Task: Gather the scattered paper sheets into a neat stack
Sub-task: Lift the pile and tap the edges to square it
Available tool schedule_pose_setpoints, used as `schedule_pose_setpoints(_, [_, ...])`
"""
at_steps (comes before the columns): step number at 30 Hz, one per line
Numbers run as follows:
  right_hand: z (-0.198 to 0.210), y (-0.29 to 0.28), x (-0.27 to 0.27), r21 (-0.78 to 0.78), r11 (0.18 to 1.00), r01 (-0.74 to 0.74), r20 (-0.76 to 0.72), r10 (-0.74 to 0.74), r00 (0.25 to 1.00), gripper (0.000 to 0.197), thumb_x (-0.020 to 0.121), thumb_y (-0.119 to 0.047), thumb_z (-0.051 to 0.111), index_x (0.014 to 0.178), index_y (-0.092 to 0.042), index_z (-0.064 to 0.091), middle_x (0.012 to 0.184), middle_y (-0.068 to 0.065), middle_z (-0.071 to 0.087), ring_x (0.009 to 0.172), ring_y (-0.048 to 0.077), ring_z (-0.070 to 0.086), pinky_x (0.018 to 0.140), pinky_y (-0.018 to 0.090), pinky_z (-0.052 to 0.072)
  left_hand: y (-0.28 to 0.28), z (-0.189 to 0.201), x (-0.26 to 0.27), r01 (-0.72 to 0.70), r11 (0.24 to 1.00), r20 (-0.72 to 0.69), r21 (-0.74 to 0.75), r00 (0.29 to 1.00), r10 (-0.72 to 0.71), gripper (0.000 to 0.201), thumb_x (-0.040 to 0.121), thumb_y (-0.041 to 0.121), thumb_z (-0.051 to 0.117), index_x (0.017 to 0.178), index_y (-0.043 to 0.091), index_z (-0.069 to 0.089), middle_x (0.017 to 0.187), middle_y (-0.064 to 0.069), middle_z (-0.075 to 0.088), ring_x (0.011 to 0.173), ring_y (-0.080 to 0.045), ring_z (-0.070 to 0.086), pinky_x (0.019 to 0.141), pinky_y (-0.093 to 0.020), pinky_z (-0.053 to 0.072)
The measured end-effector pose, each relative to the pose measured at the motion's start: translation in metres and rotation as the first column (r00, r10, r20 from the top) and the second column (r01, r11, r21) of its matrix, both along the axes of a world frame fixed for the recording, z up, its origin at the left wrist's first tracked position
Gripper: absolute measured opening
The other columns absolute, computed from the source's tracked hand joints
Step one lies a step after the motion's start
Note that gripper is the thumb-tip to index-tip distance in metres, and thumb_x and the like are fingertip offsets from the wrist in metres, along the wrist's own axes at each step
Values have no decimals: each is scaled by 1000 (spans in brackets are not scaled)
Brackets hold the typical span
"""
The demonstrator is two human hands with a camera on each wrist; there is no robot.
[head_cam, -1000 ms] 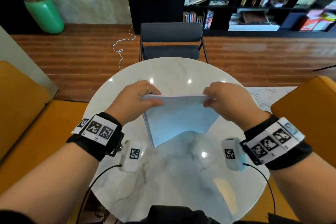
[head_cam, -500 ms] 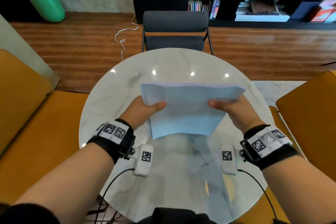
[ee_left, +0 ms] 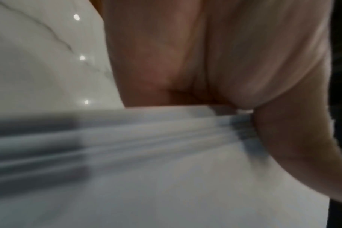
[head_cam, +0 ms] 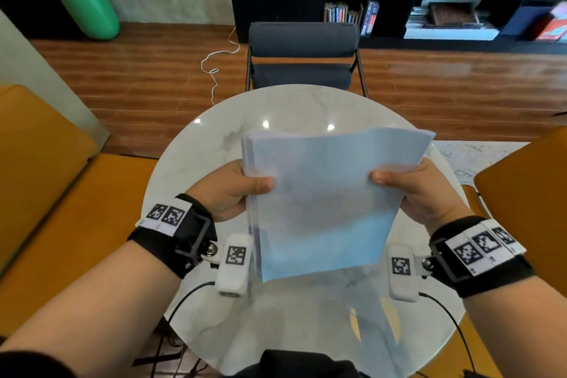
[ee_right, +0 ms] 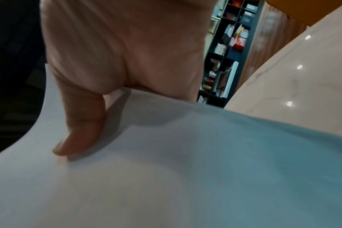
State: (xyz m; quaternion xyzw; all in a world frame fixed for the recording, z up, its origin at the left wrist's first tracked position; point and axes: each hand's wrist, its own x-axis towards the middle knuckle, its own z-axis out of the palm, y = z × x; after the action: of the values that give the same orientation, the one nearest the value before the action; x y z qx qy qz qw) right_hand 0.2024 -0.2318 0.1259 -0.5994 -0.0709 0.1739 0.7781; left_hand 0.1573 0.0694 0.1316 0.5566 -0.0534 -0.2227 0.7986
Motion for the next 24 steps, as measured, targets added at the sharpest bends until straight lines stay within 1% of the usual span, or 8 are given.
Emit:
schedule_pose_setpoints(4, [-3, 3, 2, 43, 997, 61, -40, -59, 997, 37, 59, -7, 82, 95, -12, 75, 98, 10, 75, 90, 27, 71, 82, 41, 57, -7, 3, -6, -4, 1000, -73, 21, 997, 5, 58, 43, 35, 93, 95, 16, 77, 97, -5, 77, 91, -21, 72, 75, -32, 59])
schedule_pose_setpoints(6, [2, 6, 1, 39, 992, 122, -29, -121, 992, 30, 68, -2, 73, 96, -12, 73, 99, 10, 74, 92, 28, 69, 84, 42, 55, -15, 5, -3, -115, 980, -44, 165, 991, 124, 42, 61, 26, 85, 100, 18, 71, 100, -4, 76, 96, -25, 70, 82, -35, 58])
schedule_pose_setpoints(9, [13, 16, -3, -47, 972, 229, 58, -226, 972, 24, 73, -1, 73, 95, -10, 72, 94, 8, 75, 89, 27, 70, 81, 41, 55, -26, 5, 1, -349, 858, 109, 377, 937, 333, 20, 78, 30, 69, 98, 27, 68, 105, -2, 73, 102, -27, 67, 93, -41, 53])
schedule_pose_setpoints(12, [22, 27, -12, -81, 948, 309, 190, -289, 938, 19, 76, 0, 72, 86, -16, 73, 86, 0, 76, 84, 18, 71, 75, 32, 57, -30, 2, -3, -482, 783, 199, 394, 876, 439, 10, 83, 31, 66, 93, 29, 68, 100, 3, 73, 102, -22, 68, 91, -37, 51])
schedule_pose_setpoints(15, [22, 27, -18, -90, 961, 262, 259, -231, 938, 21, 68, -10, 79, 82, -24, 75, 85, -7, 76, 83, 10, 71, 72, 24, 56, -20, 0, -10, -471, 820, 185, 325, 882, 433, 13, 78, 31, 68, 90, 29, 72, 100, 4, 75, 99, -16, 70, 88, -32, 53])
schedule_pose_setpoints(18, [4, 18, -19, -179, 968, 179, 241, -133, 961, 40, 56, -14, 87, 94, -22, 75, 94, -4, 75, 91, 14, 68, 79, 29, 53, -6, -8, -13, -386, 862, 134, 328, 922, 362, 21, 72, 25, 77, 93, 24, 72, 97, 1, 76, 95, -17, 71, 86, -34, 54])
schedule_pose_setpoints(20, [-13, 17, -18, -242, 954, 180, 203, -131, 970, 43, 58, -4, 85, 96, -22, 72, 93, -4, 75, 90, 15, 68, 81, 34, 51, -8, -17, -13, -368, 826, 120, 427, 928, 352, 18, 75, 23, 77, 91, 25, 70, 94, 0, 75, 92, -18, 71, 85, -38, 55])
schedule_pose_setpoints(24, [-31, 25, -16, -331, 908, 256, 207, -195, 959, 43, 60, -13, 82, 91, -40, 70, 96, -4, 71, 92, 20, 66, 83, 42, 54, -23, -22, -10, -416, 746, 138, 519, 903, 407, 7, 83, 23, 70, 84, 29, 65, 90, 3, 71, 85, -15, 68, 75, -30, 54])
